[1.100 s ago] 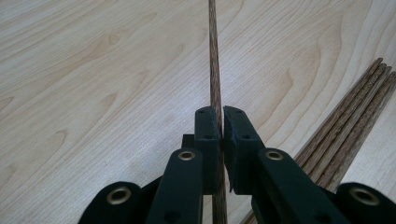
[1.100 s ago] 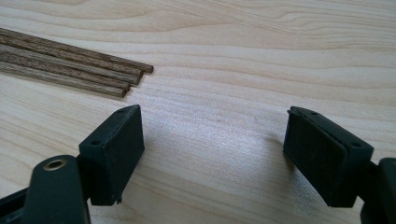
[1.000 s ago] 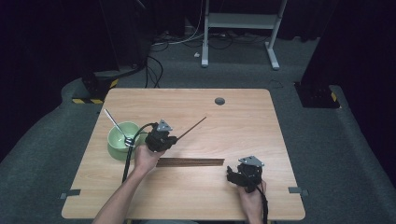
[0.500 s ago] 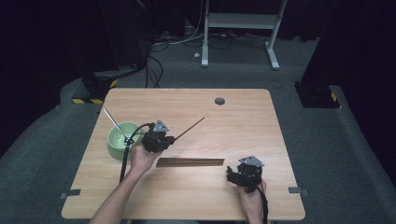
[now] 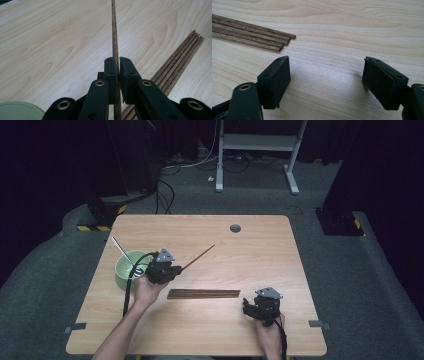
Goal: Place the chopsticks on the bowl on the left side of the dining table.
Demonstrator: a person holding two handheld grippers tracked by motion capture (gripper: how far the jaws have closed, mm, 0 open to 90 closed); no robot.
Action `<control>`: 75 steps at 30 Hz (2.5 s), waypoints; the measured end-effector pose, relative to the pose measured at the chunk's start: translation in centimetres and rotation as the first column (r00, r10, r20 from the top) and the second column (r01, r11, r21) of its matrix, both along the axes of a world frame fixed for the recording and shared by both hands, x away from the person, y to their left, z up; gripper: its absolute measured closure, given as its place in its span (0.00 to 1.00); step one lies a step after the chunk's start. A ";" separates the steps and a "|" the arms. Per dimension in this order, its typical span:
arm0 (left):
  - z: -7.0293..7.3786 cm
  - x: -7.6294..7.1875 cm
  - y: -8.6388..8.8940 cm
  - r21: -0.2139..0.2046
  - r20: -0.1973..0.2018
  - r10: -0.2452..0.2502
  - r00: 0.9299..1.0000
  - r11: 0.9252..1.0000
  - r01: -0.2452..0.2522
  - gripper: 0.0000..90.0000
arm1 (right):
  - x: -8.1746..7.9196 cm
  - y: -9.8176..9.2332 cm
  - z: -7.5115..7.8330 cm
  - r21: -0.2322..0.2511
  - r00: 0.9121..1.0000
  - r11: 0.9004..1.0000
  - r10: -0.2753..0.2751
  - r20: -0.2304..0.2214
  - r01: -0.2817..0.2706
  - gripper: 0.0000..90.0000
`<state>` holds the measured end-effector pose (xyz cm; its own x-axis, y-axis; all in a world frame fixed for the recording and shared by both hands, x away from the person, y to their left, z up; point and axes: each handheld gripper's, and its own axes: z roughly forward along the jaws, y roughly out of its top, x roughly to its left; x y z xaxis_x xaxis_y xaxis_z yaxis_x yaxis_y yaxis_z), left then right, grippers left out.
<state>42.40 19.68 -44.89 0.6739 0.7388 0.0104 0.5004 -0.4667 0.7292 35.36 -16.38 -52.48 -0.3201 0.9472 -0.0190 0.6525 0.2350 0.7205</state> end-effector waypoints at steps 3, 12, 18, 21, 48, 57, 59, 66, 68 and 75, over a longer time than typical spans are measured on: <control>0.2 -0.2 0.5 0.004 0.004 0.001 1.000 1.000 -0.001 0.94 | 0.0 0.0 0.0 0.000 1.000 1.000 0.000 0.000 0.000 0.24; 0.5 -0.5 1.7 -0.018 0.005 0.020 1.000 1.000 -0.020 0.94 | 0.0 0.0 0.0 0.000 1.000 1.000 0.000 0.000 0.000 0.24; 0.8 -0.7 2.4 -0.025 0.009 0.028 1.000 0.999 -0.028 0.94 | 0.0 0.0 0.0 0.000 1.000 1.000 0.000 0.000 0.000 0.24; 1.0 -0.8 2.6 -0.034 0.007 0.027 1.000 0.999 -0.027 0.94 | 0.0 0.0 0.0 0.000 1.000 1.000 0.000 0.000 0.000 0.24; 1.5 -1.5 5.0 -0.033 0.030 0.053 0.998 0.998 -0.052 0.94 | 0.0 0.0 0.0 0.000 1.000 1.000 0.001 0.001 -0.001 0.24; 2.5 -1.9 6.0 -0.035 0.044 0.070 0.997 0.997 -0.068 0.94 | 0.0 0.0 0.0 0.000 1.000 1.000 0.001 0.000 -0.001 0.24; 2.9 -2.1 6.4 -0.037 0.048 0.078 0.996 0.996 -0.076 0.94 | 0.0 0.0 0.0 0.000 1.000 1.000 0.001 0.000 -0.001 0.24; 3.3 -2.4 7.1 -0.032 0.053 0.080 0.995 0.996 -0.078 0.94 | 0.0 0.0 0.0 0.000 1.000 1.000 0.001 0.000 -0.001 0.24; 3.4 -2.5 7.3 -0.036 0.052 0.083 0.995 0.996 -0.081 0.94 | 0.0 0.0 0.0 0.000 1.000 1.000 0.001 0.000 -0.001 0.24; 3.4 -2.9 8.6 -0.031 0.050 0.104 0.993 0.994 -0.102 0.94 | 0.0 0.0 0.0 0.000 1.000 1.000 0.001 0.000 -0.001 0.24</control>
<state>39.54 28.32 -41.52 0.5931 0.8048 0.0212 0.5061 -0.3932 0.7676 35.36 -16.37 -52.48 -0.3210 0.9469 -0.0190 0.6522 0.2356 0.7205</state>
